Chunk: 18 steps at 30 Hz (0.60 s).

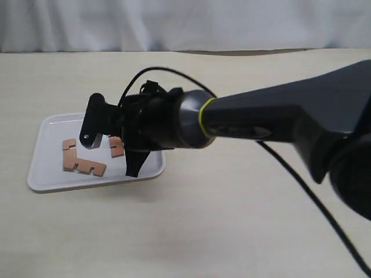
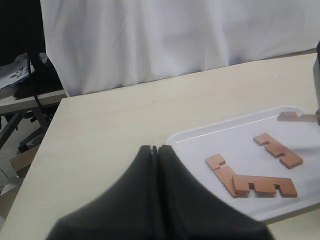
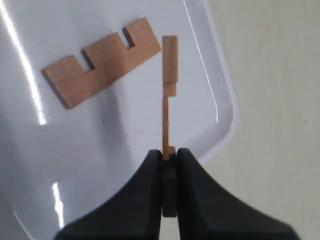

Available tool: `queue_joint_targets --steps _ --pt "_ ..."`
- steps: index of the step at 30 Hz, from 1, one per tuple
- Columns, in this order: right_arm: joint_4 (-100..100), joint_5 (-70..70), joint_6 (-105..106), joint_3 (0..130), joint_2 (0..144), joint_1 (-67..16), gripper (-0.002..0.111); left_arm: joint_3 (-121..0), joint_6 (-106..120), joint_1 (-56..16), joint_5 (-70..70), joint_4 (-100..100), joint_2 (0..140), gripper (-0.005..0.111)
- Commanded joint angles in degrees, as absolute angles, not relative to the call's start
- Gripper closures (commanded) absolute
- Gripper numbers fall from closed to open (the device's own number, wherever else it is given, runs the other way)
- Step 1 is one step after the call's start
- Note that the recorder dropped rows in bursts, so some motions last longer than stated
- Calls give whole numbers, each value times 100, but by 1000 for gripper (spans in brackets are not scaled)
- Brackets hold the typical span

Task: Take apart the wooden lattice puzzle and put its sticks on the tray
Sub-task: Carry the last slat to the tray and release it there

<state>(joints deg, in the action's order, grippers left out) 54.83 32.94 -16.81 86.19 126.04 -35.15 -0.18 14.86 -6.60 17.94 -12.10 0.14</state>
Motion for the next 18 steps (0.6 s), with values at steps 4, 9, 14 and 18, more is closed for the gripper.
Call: queue_joint_targets --steps 4,9,14,18 --pt "6309 3585 -3023 8727 12984 -3568 65 0 1516 -600 1741 -1222 0 107" --pt "5739 3561 -2616 8727 12816 -3605 40 0 1516 -600 1741 -1222 0 107" --pt "4609 3612 -1650 8727 12411 -3601 41 0 1516 -600 1741 -1222 0 107" --pt "3409 3766 -697 8727 11994 -3507 49 0 1516 -600 1741 -1222 0 107"
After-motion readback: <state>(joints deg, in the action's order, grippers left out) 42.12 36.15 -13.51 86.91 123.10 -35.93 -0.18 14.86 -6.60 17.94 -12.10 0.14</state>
